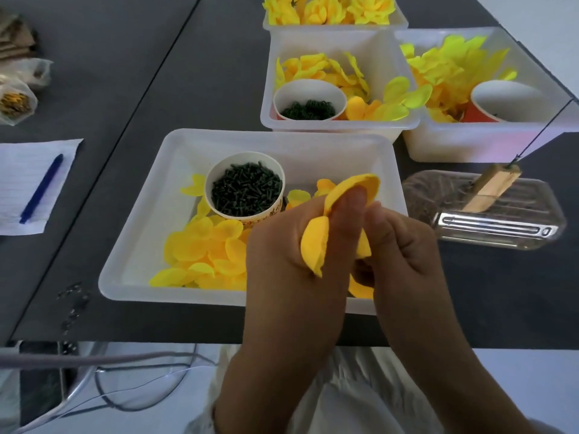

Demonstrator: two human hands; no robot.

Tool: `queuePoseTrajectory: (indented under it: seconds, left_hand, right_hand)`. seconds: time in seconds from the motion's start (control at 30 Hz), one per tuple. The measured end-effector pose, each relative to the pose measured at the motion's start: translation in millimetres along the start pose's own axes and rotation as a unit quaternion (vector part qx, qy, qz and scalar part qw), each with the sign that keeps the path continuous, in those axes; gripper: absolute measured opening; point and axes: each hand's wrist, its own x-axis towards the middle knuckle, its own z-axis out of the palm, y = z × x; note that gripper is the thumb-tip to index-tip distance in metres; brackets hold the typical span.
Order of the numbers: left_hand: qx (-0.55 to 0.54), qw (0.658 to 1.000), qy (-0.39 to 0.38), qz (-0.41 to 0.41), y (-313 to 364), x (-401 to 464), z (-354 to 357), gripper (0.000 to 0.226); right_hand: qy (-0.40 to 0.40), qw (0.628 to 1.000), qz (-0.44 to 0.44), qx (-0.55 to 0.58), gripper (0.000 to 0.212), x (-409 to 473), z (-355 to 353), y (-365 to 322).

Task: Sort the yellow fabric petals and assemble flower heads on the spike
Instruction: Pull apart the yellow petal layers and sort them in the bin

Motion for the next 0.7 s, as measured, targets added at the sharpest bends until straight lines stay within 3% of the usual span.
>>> queuePoseTrajectory:
  seconds: [0.13, 0.3, 0.47, 0.57, 0.7]
  left_hand:
    - [-0.022, 0.999, 0.007, -0.035, -2, 2, 3, 0.048]
    - [-0.032, 0.999, 0.018, -0.014, 2, 0, 0, 0.049]
    - [0.004, 0.997, -0.038, -0.065, -7, 7, -11, 0.051]
    - [-0.014, 0.991, -0.087, -0.103, -4, 6, -15, 0.055]
    - [0.019, 0.989, -0.096, -0.112, -4, 4, -21, 0.057]
  right_hand:
    - [0.012, 0.996, -0.031, -0.08, 0.047, -3, -1, 1]
    - [-0.041, 0.999, -0.001, -0.033, 0.042, 0, -4, 2]
    - [-0.073, 0.994, 0.037, -0.079, 0.044, -2, -18, -2]
    - [-0.125, 0.977, 0.098, -0.145, 0.048, 4, -30, -5]
    - [-0.252, 0.94, 0.182, -0.14, 0.027, 17, -43, -23]
